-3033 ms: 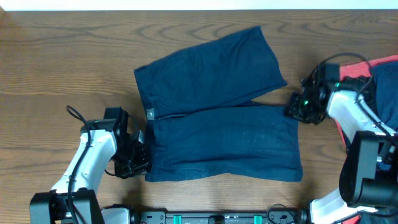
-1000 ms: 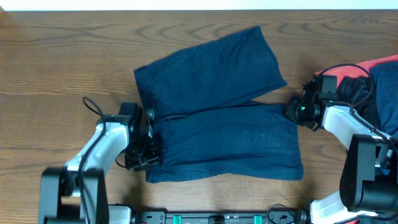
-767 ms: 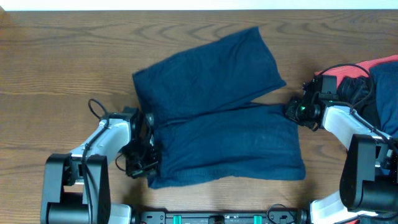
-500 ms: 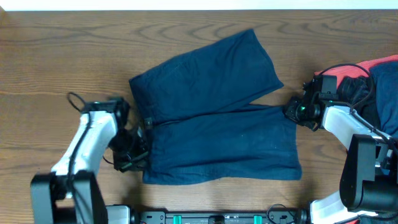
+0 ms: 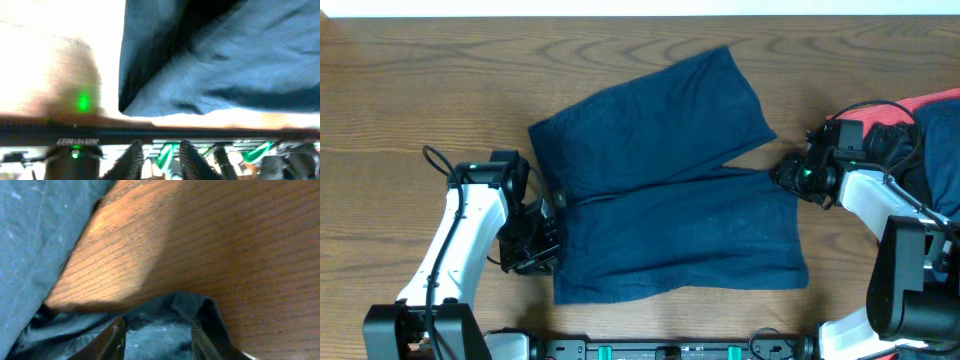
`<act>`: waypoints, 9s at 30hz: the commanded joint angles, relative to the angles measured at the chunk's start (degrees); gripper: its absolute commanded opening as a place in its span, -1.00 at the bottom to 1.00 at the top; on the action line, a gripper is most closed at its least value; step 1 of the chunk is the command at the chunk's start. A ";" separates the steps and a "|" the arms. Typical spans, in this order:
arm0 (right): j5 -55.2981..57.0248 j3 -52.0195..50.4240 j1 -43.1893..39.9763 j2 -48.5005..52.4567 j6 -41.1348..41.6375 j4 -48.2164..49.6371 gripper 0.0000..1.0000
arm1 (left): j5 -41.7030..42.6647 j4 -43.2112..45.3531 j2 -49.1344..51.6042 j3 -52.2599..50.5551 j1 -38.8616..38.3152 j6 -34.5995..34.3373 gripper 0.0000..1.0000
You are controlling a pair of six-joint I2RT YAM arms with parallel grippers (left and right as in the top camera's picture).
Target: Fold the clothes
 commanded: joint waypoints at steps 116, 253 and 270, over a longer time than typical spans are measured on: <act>15.65 2.34 3.30 7.65 -2.14 -6.38 -0.81 | -20.33 10.40 19.19 11.96 17.09 4.24 -0.88; -4.87 -6.43 8.85 -8.61 -1.42 -28.22 -0.92 | 3.30 10.56 -8.83 5.03 20.26 16.09 0.03; -1.01 -1.55 1.29 -8.81 -4.37 -30.56 -0.41 | 5.35 7.15 -11.52 2.51 19.19 13.92 0.15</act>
